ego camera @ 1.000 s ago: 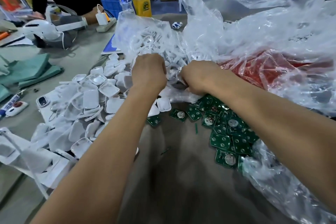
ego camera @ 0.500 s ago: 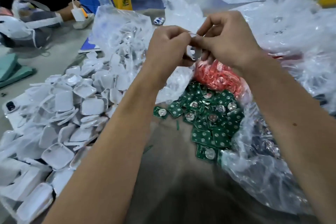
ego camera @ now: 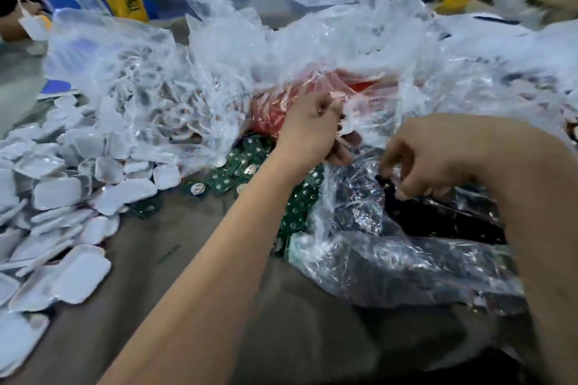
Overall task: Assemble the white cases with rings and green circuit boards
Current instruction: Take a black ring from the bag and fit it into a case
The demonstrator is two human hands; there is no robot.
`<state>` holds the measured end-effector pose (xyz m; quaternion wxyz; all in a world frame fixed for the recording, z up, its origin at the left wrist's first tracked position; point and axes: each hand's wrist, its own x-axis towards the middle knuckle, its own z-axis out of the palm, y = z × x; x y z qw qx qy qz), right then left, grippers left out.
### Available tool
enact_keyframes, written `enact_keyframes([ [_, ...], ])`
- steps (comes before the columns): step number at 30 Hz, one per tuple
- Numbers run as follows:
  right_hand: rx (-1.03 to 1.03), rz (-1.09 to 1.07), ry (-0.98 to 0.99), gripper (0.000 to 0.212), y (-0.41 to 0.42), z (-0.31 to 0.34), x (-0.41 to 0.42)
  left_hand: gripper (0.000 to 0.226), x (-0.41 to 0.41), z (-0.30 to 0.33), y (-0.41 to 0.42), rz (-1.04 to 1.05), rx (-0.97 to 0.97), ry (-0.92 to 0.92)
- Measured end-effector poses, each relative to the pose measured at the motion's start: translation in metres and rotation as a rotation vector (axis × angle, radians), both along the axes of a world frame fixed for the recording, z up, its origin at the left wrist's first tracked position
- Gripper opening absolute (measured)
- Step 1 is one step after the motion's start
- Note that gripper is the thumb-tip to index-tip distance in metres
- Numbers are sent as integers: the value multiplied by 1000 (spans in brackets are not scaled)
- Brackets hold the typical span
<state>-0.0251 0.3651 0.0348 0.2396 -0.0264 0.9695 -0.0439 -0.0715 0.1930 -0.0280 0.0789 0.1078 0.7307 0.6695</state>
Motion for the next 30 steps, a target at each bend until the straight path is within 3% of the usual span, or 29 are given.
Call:
enact_keyframes([
  [3, 158, 124, 118, 54, -12, -11, 8, 13, 4, -3, 14, 52, 51, 9],
  [8, 76, 112, 135, 19, -15, -22, 5, 12, 11, -6, 27, 107, 86, 12],
  [10, 43, 131, 150, 19, -10, -20, 4, 12, 13, -6, 28, 116, 116, 1],
  [13, -148, 134, 172, 15, 6, -10, 7, 19, 12, -6, 23, 131, 159, -19],
  [17, -683, 101, 354, 22, 19, 14, 13, 25, 9, -7, 15, 174, 172, -26],
  [19, -764, 93, 393, 19, 16, 19, 10, 24, 8, -8, 13, 188, 172, -32],
  [25, -389, -5, 712, 14, -11, -1, -55, 26, 8, -9, 15, 239, 170, -48],
  [28, -186, 29, 637, 28, -25, -13, -95, 28, 9, -9, 19, 261, 172, -48],
  [30, -84, 73, 556, 25, -35, -20, -108, 28, 7, -8, 19, 279, 167, -53],
])
